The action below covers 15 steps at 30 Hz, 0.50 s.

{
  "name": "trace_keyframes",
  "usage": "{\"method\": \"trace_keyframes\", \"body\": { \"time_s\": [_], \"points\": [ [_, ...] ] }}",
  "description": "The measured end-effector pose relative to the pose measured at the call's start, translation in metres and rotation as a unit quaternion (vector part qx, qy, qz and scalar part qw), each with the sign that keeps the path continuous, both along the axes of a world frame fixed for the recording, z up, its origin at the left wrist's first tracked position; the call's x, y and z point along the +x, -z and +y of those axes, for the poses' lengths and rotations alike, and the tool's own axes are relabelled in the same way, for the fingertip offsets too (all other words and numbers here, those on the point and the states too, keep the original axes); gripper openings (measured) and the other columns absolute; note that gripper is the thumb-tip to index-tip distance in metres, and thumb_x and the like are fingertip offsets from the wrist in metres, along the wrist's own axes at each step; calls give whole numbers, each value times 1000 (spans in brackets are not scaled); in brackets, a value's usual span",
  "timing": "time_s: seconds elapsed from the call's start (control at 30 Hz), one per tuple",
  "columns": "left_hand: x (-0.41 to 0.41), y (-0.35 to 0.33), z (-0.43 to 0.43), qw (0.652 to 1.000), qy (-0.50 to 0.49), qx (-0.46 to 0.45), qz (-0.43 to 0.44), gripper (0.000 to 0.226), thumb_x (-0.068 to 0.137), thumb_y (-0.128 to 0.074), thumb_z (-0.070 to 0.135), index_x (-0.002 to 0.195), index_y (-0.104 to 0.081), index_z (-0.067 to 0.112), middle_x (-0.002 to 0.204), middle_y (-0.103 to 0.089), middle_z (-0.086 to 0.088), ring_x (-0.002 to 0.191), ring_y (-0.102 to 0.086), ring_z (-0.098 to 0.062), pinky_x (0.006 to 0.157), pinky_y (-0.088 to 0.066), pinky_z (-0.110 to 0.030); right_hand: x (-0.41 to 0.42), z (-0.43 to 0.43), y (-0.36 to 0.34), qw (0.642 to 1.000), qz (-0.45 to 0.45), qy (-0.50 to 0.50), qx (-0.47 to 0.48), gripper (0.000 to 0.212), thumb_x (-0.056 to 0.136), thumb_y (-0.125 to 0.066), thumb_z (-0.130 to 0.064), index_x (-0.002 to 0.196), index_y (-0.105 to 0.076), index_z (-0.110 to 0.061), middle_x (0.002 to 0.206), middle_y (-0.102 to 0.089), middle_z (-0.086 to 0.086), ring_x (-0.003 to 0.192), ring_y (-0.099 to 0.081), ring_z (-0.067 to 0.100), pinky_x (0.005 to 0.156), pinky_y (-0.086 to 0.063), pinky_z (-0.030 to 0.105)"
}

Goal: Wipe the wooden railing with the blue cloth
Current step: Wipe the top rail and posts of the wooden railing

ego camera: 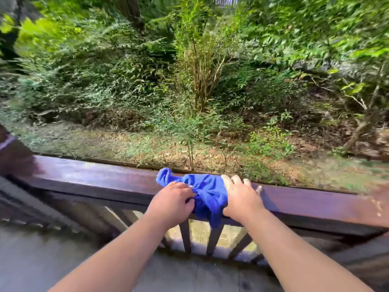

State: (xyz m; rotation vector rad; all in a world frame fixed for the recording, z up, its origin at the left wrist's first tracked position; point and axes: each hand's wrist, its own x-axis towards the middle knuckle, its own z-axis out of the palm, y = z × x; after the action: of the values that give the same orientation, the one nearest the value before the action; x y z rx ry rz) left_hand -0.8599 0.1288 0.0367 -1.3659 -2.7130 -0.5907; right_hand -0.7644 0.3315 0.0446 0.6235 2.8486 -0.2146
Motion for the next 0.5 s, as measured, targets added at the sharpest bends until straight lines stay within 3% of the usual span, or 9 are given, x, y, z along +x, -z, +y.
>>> {"method": "trace_keyframes", "body": {
  "time_s": [0.17,0.33,0.5],
  "points": [
    [-36,-3,-46,1000,-16,-2,-5,24,86,-59,27,99,-77,19,108,-73,1,103,-62,-23,95,-49,-33,0,1,0,1000,-10,16,2,105,71,-84,-51,157,-24,-36,155,-37,-4,142,-34,29,114,-32,69],
    [-63,-7,-90,998,-63,-3,-3,20,85,-59,29,95,-76,22,98,-71,4,98,-61,-20,81,-49,-32,-13,-22,-6,997,-43,65,2,102,76,-80,-40,159,-20,-33,163,-29,-1,153,-19,34,117,-26,70],
    [-90,-6,-125,996,-88,-11,-13,18,84,-60,28,89,-76,21,94,-71,5,96,-61,-20,79,-51,-32,-50,-81,-9,1000,-19,4,-3,102,73,-80,-46,156,-24,-32,161,-29,4,151,-21,38,116,-24,73]
  ]
}}
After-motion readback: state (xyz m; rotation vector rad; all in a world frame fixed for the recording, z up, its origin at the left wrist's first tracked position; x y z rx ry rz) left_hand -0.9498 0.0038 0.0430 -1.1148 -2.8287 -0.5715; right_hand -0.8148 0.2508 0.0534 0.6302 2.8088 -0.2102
